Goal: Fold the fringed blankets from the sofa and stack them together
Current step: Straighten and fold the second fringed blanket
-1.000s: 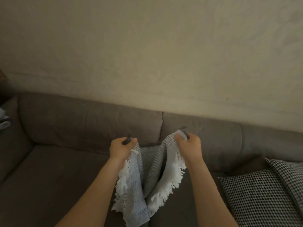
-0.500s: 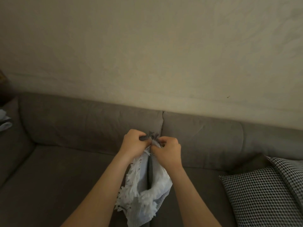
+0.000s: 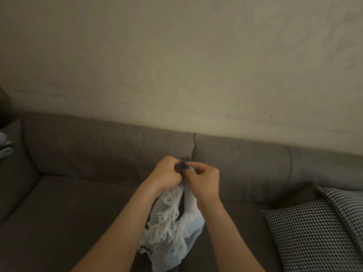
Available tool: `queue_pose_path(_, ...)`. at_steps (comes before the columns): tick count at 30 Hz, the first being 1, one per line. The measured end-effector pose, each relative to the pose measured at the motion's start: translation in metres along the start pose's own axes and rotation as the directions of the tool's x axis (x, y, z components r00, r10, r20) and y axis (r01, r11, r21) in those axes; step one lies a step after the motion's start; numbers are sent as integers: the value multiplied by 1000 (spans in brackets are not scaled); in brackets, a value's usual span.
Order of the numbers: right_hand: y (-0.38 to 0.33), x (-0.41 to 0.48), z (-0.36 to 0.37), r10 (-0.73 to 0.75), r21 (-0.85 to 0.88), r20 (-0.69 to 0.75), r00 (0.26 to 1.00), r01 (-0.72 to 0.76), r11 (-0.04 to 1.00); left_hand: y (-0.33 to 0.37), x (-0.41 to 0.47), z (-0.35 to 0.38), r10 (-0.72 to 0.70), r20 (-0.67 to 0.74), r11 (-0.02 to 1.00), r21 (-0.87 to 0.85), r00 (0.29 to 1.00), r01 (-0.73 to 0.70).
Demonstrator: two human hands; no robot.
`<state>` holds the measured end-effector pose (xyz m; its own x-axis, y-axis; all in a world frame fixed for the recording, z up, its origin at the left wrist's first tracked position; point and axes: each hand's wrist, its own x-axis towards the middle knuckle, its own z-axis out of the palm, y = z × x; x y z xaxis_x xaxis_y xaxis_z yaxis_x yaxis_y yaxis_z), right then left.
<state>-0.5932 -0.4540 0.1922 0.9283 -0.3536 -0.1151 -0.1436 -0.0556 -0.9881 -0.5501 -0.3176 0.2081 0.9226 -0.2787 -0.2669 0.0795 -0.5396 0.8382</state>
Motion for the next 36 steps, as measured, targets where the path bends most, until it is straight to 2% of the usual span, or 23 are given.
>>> queue_pose_path(3,1,3,0,-53,-44,55,997,56,997,2,-3,3,-32,-29,995,-92,999,29)
queue_pose_path(6,2,8,-3,-59,-125,133,989,76,989,11,-10,3,-53,11,969,-243,999,54)
queue_pose_path(9,1,6,-5,-75,-180,236,969,120,976,16,-9,-1,-172,15,887,-431,985,162)
queue_pose_path(11,0,4,-7,-73,-194,260,963,126,973,-6,0,-3,-148,89,811,-559,985,172)
queue_pose_path(13,0,5,-9,-75,-176,259,963,123,977,-11,1,-5,-157,154,770,-599,976,218)
queue_pose_path(15,0,5,-12,-53,-92,219,974,75,993,14,-15,-10,-165,164,746,-625,973,232)
queue_pose_path(18,4,7,-16,0,32,101,995,-3,999,29,-22,-7,-128,163,786,-585,978,200)
queue_pose_path(20,5,9,-18,-7,56,34,999,5,998,32,-26,-6,-112,197,785,-584,974,208)
queue_pose_path(22,7,13,-21,8,93,2,1000,-8,996,28,-25,-5,-107,188,781,-592,976,199)
queue_pose_path(24,8,12,-24,85,217,14,996,-86,972,24,-23,-6,-111,117,817,-554,987,157)
queue_pose_path(27,9,12,-27,183,400,68,981,-195,896,9,-18,-9,-119,-92,936,-342,989,81)
queue_pose_path(29,9,13,-31,161,427,119,980,-197,882,-3,-11,-9,-17,-136,991,-137,991,-1)
queue_pose_path(31,4,13,-36,120,432,177,977,-187,883,-6,-10,-7,113,-52,993,-29,992,-115)
queue_pose_path(33,-5,12,-40,69,449,255,965,-181,875,-7,-7,-2,233,95,973,-21,968,-232)
queue_pose_path(36,-22,9,-46,-12,476,372,928,-180,861,-4,-6,1,234,256,972,-51,938,-229)
